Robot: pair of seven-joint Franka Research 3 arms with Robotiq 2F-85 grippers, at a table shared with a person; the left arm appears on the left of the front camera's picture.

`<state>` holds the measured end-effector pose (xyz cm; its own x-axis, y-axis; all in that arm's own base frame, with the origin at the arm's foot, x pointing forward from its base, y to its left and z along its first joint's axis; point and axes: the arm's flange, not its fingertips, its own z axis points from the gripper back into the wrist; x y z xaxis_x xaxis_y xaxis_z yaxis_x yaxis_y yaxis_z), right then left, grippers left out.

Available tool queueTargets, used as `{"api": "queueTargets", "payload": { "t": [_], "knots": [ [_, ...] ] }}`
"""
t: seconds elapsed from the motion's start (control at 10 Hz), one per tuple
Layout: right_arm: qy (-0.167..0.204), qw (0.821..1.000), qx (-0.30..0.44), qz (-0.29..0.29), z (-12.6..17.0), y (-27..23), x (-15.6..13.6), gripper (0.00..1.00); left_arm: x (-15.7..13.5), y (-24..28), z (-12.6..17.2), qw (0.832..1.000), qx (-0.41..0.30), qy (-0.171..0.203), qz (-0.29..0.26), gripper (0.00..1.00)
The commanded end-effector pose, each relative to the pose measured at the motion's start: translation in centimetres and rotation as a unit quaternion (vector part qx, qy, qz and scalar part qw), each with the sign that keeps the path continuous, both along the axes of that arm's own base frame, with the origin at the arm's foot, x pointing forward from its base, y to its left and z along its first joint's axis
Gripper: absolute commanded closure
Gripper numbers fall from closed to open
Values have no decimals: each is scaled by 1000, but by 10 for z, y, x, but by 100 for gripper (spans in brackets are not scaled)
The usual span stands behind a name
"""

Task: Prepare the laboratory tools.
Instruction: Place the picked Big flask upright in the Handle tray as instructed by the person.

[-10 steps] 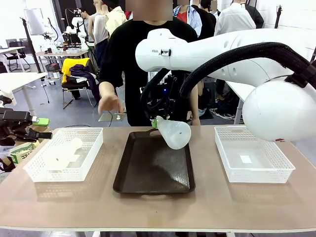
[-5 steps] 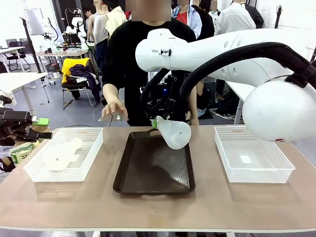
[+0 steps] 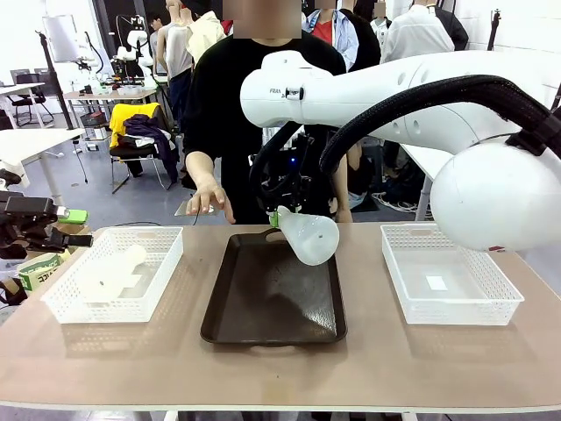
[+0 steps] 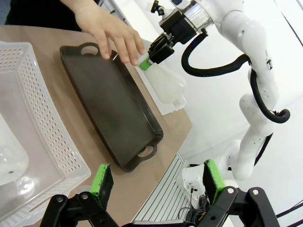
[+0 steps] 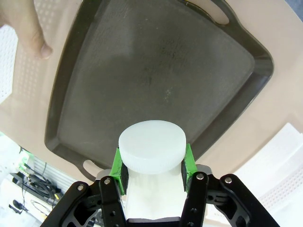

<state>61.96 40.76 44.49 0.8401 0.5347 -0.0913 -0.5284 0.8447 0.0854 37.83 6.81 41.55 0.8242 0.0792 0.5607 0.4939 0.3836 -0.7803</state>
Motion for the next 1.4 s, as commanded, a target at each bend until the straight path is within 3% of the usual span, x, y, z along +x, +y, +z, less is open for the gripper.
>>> {"api": "queueTargets", "payload": {
  "t": [0.0, 0.9, 1.1, 1.3],
  "knots": [
    [0, 1000, 1, 1, 1, 1, -1, 100, -1, 1, 1, 1000, -7, -3, 1, 0],
    [0, 1000, 0, 0, 0, 0, 0, 100, -1, 1, 1, 1000, -7, -3, 1, 0],
    [-24, 993, 90, 75, 14, -7, -10, 100, -1, 1, 1, 1000, -7, -3, 1, 0],
    [-76, 962, 202, 166, 23, -19, -19, 100, -1, 1, 1, 1000, -7, -3, 1, 0]
  ]
}}
